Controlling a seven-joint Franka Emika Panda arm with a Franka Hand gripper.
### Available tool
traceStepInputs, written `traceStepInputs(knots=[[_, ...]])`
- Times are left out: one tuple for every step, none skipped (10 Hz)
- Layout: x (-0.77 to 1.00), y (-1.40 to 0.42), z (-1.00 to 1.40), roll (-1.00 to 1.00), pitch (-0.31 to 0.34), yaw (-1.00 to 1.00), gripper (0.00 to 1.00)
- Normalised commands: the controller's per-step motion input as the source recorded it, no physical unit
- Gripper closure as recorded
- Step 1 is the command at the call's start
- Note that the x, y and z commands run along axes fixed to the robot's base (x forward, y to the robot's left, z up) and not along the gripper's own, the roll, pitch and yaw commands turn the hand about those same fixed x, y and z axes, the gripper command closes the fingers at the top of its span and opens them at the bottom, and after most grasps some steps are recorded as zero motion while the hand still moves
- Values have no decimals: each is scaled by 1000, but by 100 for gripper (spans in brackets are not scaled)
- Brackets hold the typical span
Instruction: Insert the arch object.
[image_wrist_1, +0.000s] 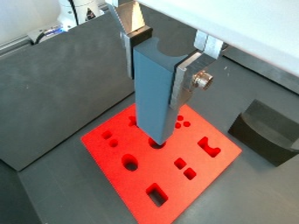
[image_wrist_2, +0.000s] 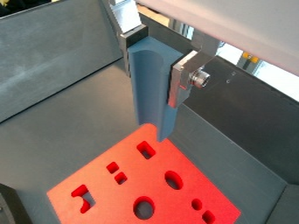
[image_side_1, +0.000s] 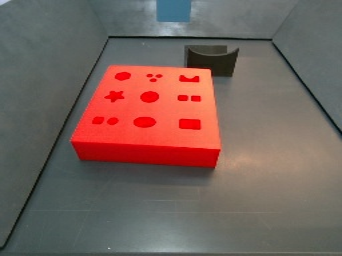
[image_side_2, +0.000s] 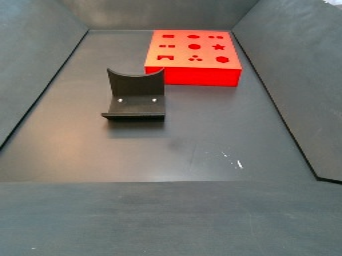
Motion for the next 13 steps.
traceStepInputs(knots=[[177,243,-243,1,0,26,100],[400,523,-454,36,0,0,100],[440,731,-574,44,6,0,100],[414,786,-623,74,0,0,100],[354,771,-660,109,0,-14,100],[251,731,-677,151,-3,-17,100],[177,689,-666,183,-54,-9,100],[131,620,-646,197,-103,-6,100],[66,357,-591,183,-179,0,100],[20,149,-534,137,-257,-34,100],[0,34,-500,100,-284,-77,100],[0,37,-369,6,-203,-134,100],[0,0,-349,10,-194,-169,100]])
